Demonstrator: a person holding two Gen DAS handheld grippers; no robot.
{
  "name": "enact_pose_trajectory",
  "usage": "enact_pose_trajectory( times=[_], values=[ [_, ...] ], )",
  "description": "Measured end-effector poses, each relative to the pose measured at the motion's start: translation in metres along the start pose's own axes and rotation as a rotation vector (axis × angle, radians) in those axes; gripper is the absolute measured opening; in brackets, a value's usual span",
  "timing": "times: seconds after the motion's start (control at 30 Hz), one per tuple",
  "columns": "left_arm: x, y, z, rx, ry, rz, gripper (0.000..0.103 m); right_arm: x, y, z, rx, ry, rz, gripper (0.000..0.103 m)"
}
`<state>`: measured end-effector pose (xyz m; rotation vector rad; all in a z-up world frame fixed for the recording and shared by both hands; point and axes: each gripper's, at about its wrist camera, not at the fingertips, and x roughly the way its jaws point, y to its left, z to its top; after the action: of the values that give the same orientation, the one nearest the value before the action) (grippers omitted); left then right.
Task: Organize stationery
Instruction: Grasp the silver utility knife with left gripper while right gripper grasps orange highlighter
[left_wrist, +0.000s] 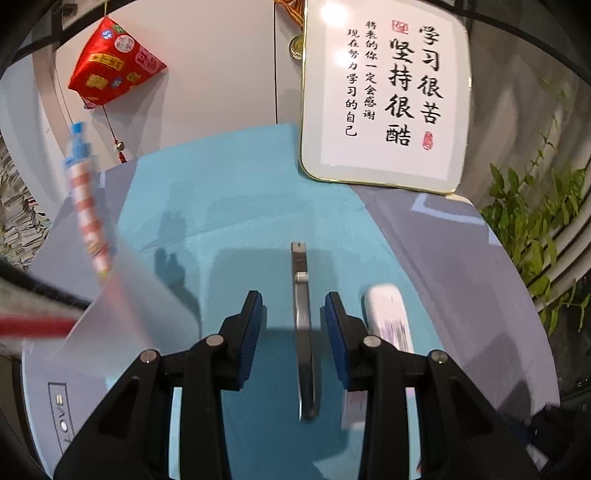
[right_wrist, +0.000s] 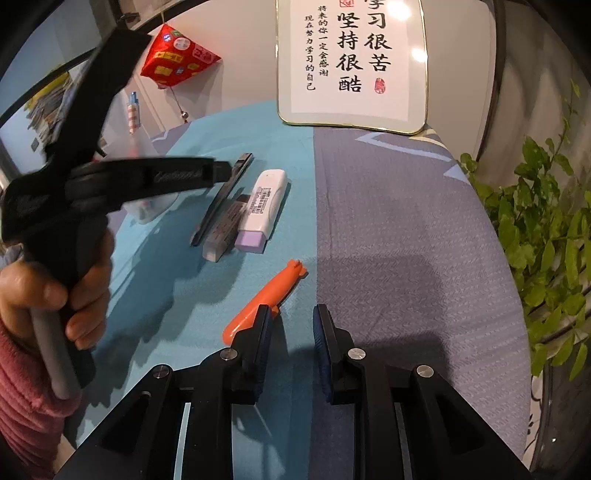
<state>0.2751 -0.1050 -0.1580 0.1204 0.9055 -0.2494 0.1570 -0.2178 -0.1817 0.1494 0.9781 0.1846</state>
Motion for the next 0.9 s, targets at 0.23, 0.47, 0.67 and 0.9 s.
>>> enact_pose_trajectory(
  times=[0.23, 0.47, 0.67, 0.9],
  values=[
    [0.032, -0.003, 0.014, -0.027, 0.061, 0.0, 0.033, 0.001, -0.003, 0.004, 0.026, -0.002, 0.009, 0.022],
    [0.033, -0.007, 0.013, -0.001, 0.039, 0.0, 0.009, 0.003, -0.011, 0.011, 0.075, 0.003, 0.012, 0.022],
    [-0.021, 0.003, -0.003, -0.009, -0.048, -0.055, 0.009, 0.004, -0.01, 0.018, 0.108, 0.015, 0.014, 0.022],
    [-0.101, 0.025, -0.031, -0.047, -0.183, -0.121, 0.009, 0.01, -0.002, 0.026, 0.165, 0.045, 0.014, 0.022]
  ],
)
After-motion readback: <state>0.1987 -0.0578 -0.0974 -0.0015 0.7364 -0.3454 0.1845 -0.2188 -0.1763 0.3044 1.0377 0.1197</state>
